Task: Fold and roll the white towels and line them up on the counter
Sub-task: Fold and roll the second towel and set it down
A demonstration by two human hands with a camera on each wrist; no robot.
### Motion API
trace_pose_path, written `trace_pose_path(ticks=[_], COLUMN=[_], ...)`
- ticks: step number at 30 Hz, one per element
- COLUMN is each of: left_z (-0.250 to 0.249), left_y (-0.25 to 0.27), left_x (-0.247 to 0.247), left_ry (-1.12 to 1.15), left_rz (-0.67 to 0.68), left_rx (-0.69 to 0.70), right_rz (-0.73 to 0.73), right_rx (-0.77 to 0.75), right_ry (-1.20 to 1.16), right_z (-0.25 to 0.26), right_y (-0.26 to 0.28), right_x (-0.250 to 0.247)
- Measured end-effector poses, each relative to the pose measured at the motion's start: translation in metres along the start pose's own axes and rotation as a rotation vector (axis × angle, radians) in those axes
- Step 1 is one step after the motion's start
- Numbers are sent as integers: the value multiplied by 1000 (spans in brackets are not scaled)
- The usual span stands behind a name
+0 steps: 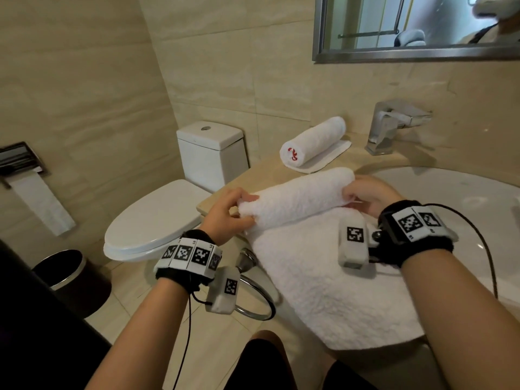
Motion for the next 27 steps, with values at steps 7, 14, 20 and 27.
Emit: trace_pose_path(ticks=[7,14,20,27], left_z=[-10,-14,-6,-3], left_y=[7,31,43,33], left_x=[0,-2,1,10], left_ry=[-55,-348,-131,192], left_rz=[37,-4,-122,-335], left_rx=[46,335,111,-142], right_rz=[118,107,113,167], right_rx=[-23,-127,-137,-177], right_ry=[-280,-106,-31,-2], right_z=[0,-1,0,-2], right_y=[3,4,7,12], right_x=[-12,-2,-9,-13])
Point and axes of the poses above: each hand's wrist, its own y-axis away from the middle knuckle, its own x-axis out of the palm, z = x × y, the point moved 3 cm from there along -y, towards the middle knuckle, and after that the axes turned 7 degrees about -z, right-handed, at the moved point
